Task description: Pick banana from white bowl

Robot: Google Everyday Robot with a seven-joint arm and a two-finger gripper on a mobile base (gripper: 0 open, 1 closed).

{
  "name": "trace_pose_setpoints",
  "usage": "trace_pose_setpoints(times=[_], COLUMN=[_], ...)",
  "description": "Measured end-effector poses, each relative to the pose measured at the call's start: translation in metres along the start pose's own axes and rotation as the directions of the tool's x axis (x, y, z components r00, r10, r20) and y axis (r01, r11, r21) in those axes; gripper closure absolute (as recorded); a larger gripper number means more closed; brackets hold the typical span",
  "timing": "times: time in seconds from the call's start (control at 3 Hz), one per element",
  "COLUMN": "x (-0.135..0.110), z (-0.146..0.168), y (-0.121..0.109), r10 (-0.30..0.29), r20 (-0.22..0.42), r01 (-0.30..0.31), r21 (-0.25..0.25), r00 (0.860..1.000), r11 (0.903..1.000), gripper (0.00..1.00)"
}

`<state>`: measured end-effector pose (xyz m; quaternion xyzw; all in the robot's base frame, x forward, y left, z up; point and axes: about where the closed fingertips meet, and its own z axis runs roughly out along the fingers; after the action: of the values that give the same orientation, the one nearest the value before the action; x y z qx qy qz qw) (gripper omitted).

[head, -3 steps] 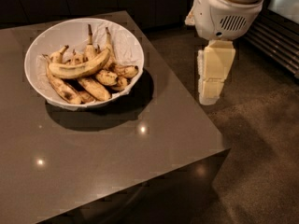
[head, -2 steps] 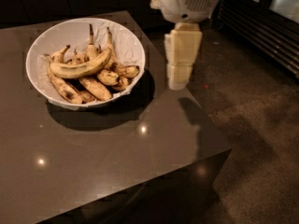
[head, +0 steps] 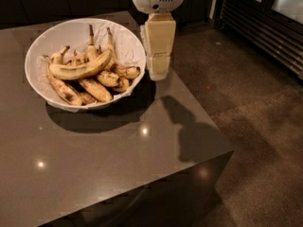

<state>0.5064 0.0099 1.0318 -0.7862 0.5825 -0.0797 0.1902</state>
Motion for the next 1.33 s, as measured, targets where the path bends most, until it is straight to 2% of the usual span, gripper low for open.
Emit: trace_pose_setpoints(times=[0.33, 0.67, 1.0, 1.33], x=[-0.011, -0.030, -0.055, -0.072], z=[0.007, 0.027, 0.057, 0.082], y=[-0.007, -0.030, -0.051, -0.062], r10=[-0.030, -0.081, -0.124, -0.139], r20=[-0.008, -0.024, -0.010, 0.019], r01=[0.030, 0.081, 0.124, 0.140], r21=[0.013, -0.002, -0.049, -0.092], r00=[1.000, 0.996, 0.992, 0.990], r11=[0.9995, 0.9967, 0.9911, 0.9858], gripper=[0.00, 0.00, 0.00, 0.00])
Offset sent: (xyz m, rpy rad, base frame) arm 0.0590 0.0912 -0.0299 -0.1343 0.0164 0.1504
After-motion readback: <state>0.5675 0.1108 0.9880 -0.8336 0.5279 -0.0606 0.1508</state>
